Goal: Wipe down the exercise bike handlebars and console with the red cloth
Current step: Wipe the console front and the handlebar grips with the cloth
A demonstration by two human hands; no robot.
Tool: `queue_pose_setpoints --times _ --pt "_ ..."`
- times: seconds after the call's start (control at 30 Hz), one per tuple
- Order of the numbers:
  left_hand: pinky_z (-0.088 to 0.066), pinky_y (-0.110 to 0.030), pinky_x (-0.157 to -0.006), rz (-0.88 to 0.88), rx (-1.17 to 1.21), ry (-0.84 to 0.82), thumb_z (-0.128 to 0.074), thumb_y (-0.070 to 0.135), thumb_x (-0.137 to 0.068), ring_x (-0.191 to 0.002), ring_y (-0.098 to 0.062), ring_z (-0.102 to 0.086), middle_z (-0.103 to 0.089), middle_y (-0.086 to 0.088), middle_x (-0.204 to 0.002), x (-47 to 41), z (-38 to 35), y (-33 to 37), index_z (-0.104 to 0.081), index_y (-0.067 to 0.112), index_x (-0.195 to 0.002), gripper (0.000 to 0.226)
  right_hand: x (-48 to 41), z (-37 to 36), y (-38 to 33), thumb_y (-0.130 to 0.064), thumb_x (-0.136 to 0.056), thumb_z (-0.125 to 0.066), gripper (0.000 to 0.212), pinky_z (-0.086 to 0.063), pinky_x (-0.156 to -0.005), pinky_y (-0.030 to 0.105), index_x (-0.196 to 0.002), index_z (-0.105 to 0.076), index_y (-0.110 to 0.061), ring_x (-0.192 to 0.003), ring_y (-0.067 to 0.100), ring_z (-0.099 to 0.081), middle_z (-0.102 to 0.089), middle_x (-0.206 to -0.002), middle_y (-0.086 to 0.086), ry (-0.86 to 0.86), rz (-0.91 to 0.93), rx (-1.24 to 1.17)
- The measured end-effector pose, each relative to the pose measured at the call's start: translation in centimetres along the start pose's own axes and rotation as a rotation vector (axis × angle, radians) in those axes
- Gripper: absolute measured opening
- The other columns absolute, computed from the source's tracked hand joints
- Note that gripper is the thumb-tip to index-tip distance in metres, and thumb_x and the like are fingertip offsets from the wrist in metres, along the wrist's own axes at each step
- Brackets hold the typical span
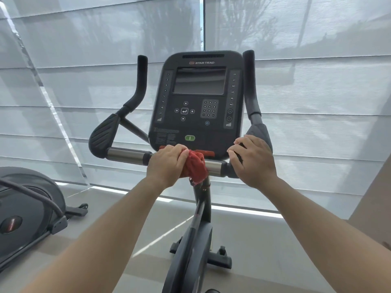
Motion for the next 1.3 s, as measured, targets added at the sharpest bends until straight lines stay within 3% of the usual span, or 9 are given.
queue_pose_setpoints --times 0.13,0.43,0.53,0.67,0.87,1.03,1.13,1.3 --pt "-0.040 -0.040 -0.084 0.151 -0.060 0.065 -0.025 0.034 -0.099 -0.089 -0.030 -0.055 -0.061 -0.010 -0.092 -0.3 0.1 -1.0 -0.056 0.015 -0.098 0.037 0.0 0.1 0.1 -0.043 -0.088 -0.025 0.048 -0.033 -0.103 0.040 -0.089 -0.070 -0.024 -0.114 0.021 -0.048 -0.062 -0.105 -0.003 -0.017 -0.006 -0.014" --pt "-0.036 -0.037 -0.093 0.102 0.018 0.094 -0.034 0.027 -0.099 -0.097 -0.024 -0.052 -0.062 -0.007 -0.104 0.2 -1.0 1.7 -0.059 0.016 -0.106 0.028 -0.1 0.0 0.5 -0.041 -0.089 -0.024 0.049 -0.034 -0.103 0.039 -0.092 -0.069 -0.023 -0.114 0.022 -0.050 -0.065 -0.102 -0.005 0.009 0.021 -0.081" --pt "-0.038 -0.036 -0.097 -0.017 0.023 0.091 -0.031 0.032 -0.098 -0.100 -0.019 -0.052 -0.062 0.000 -0.107 0.8 -1.9 5.0 -0.060 0.020 -0.107 0.032 -0.5 0.2 0.8 -0.037 -0.090 -0.024 0.047 -0.035 -0.102 0.038 -0.095 -0.067 -0.022 -0.111 0.020 -0.052 -0.066 -0.102 -0.005 0.006 0.032 -0.163" --pt "-0.039 -0.032 -0.084 -0.100 -0.055 0.124 -0.028 0.034 -0.098 -0.090 -0.017 -0.054 -0.062 0.003 -0.098 0.6 -2.9 7.7 -0.060 0.023 -0.103 0.034 -2.3 1.0 2.5 -0.031 -0.091 -0.027 0.042 -0.036 -0.101 0.040 -0.098 -0.066 -0.016 -0.110 0.019 -0.052 -0.064 -0.106 -0.001 -0.008 0.019 -0.307" --pt "-0.048 -0.036 -0.069 -0.042 -0.154 0.120 -0.019 0.036 -0.097 -0.077 -0.022 -0.056 -0.062 0.000 -0.081 -0.9 -2.2 6.4 -0.060 0.021 -0.090 0.044 -2.9 0.3 4.0 -0.040 -0.089 -0.015 0.056 -0.021 -0.111 0.039 -0.106 -0.067 -0.028 -0.129 0.014 -0.036 -0.057 -0.126 -0.008 -0.124 -0.017 -0.197" --pt "-0.049 -0.034 -0.058 -0.085 -0.108 0.324 -0.020 0.035 -0.094 -0.063 -0.020 -0.056 -0.063 0.001 -0.071 -0.2 -2.5 5.5 -0.065 0.017 -0.081 0.050 -2.8 0.2 4.0 -0.044 -0.087 -0.010 0.061 -0.019 -0.110 0.034 -0.101 -0.068 -0.031 -0.128 0.010 -0.035 -0.057 -0.125 -0.011 -0.112 -0.039 -0.213" --pt "-0.049 -0.034 -0.060 -0.101 -0.081 0.394 -0.026 0.028 -0.095 -0.063 -0.020 -0.056 -0.064 -0.001 -0.072 0.2 -3.0 5.5 -0.066 0.015 -0.081 0.045 -2.9 0.2 4.1 -0.047 -0.084 -0.009 0.063 -0.020 -0.106 0.031 -0.097 -0.069 -0.032 -0.125 0.009 -0.037 -0.059 -0.121 -0.012 -0.088 -0.045 -0.233" --pt "-0.048 -0.033 -0.066 -0.129 -0.049 0.379 -0.025 0.029 -0.096 -0.066 -0.021 -0.056 -0.065 -0.003 -0.076 0.4 -3.0 5.3 -0.066 0.014 -0.085 0.045 -3.1 0.2 4.0 -0.046 -0.088 -0.016 0.057 -0.025 -0.109 0.040 -0.093 -0.071 -0.032 -0.123 0.011 -0.040 -0.060 -0.117 -0.012 -0.075 -0.059 -0.253"
Point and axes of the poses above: each hand's wrist, its own x-axis away from the middle knuckle, its own z-axis out of the back of the hand, y = z × x, the point moved 2 cm from there along -x, towards the middle knuckle
